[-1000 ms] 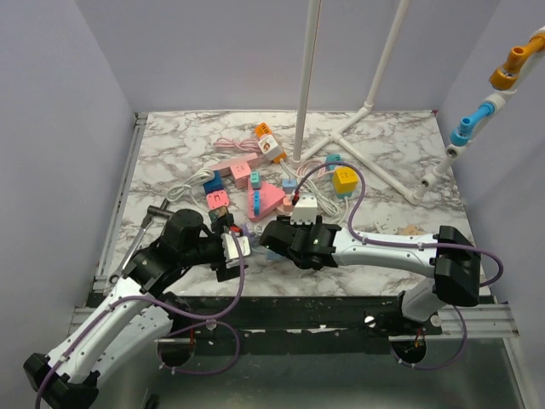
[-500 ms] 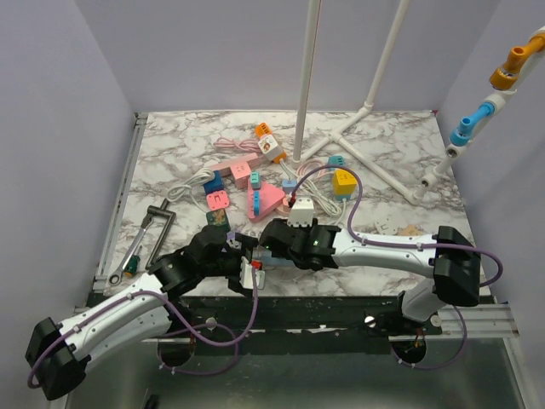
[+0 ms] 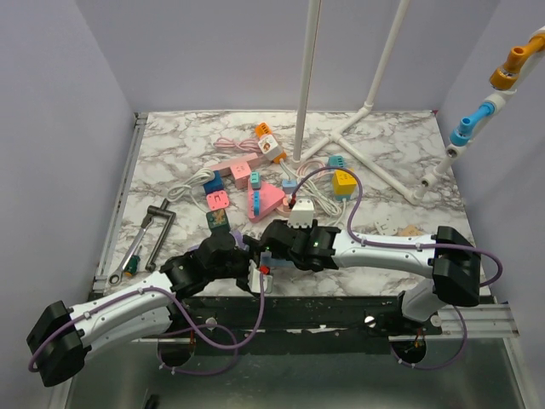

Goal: Pull the plug off the socket
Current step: Remove the plug from the socket.

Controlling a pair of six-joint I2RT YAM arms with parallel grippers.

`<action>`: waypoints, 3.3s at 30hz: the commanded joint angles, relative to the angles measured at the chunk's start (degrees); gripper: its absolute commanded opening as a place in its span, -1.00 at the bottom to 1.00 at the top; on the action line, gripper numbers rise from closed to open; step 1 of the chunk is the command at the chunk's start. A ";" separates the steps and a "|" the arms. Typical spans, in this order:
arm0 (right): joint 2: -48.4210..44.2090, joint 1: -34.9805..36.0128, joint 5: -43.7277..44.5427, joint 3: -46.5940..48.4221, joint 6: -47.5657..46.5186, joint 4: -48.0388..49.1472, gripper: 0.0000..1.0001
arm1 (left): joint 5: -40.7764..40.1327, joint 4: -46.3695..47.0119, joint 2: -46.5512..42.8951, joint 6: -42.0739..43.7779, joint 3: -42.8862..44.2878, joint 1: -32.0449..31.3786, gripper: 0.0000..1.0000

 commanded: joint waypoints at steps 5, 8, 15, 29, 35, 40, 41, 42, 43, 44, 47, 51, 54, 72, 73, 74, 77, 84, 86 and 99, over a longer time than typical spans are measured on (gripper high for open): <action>-4.29 0.76 -0.89 -1.40 2.17 6.83 -0.67 | -2.52 3.49 0.13 -0.96 -2.12 -0.60 0.55; -4.09 0.77 -1.19 -1.02 2.13 6.86 -0.67 | -3.40 4.91 0.27 -0.23 -3.35 -0.62 0.49; -4.29 0.76 -1.42 -0.25 1.16 7.23 -0.68 | -1.03 8.26 1.29 3.58 -5.52 -0.62 0.32; -3.49 0.76 -3.22 0.08 0.81 8.72 -0.68 | -4.00 22.31 3.62 2.18 -8.71 -0.93 -0.28; -3.49 0.78 -3.48 -0.54 1.27 9.15 -0.68 | -3.24 21.77 2.87 3.34 -9.13 -2.10 -0.53; -2.56 0.18 -2.57 -0.16 0.23 9.45 -0.68 | -2.25 18.37 2.03 7.25 -9.67 -2.84 -0.90; -2.37 -0.06 -2.48 -0.03 0.03 9.51 -0.68 | -1.77 17.27 1.71 8.58 -9.80 -3.01 -0.98; -2.26 -0.44 -2.41 -0.02 -0.06 9.70 -0.68 | -1.39 16.41 1.20 9.84 -10.06 -3.22 -1.00; -2.33 -0.85 -2.47 -0.03 -0.45 10.09 -0.68 | -0.87 15.56 0.74 11.32 -10.32 -3.47 -1.00; -2.26 -1.07 -2.24 -0.08 -0.61 10.27 -0.68 | -0.51 14.74 0.14 12.49 -10.74 -3.79 -1.00; -2.34 -2.33 -1.83 -0.20 -1.50 10.65 -0.70 | -0.88 12.50 -0.24 14.92 -11.24 -4.87 -1.00; -2.91 -3.29 0.50 -0.05 -2.75 10.78 -0.73 | -1.44 7.88 1.96 11.27 -8.40 -5.19 -1.00; -3.05 -3.43 2.87 0.75 -4.07 10.74 -0.74 | -0.81 6.17 1.80 12.58 -8.92 -5.92 -1.00; -2.49 -6.64 5.84 -2.86 -7.76 17.38 -0.92 | 0.56 0.29 1.98 15.44 -7.58 -6.63 -1.00; -2.98 -7.22 5.67 -2.91 -7.72 17.29 -0.93 | 0.54 0.11 1.94 15.25 -7.36 -6.68 -1.00; -3.40 -7.57 5.37 -3.24 -7.54 17.42 -0.93 | 0.50 -0.12 1.87 15.10 -7.24 -6.68 -1.00; -4.10 -8.28 3.67 -4.77 -7.50 17.78 -0.97 | 0.78 -1.05 1.49 16.40 -7.45 -6.66 -1.00; -0.67 -13.03 -7.35 -2.40 -9.29 14.60 -0.99 | 0.48 -0.58 -0.14 20.94 -9.49 -6.95 -1.00; -0.03 -13.04 -7.80 -1.75 -8.66 12.61 -0.99 | 0.08 -0.17 0.28 20.78 -9.28 -6.95 -1.00; -5.64 -4.47 -0.41 -8.42 -4.20 13.16 -0.77 | -1.30 1.60 2.79 20.16 -8.29 -7.03 -1.00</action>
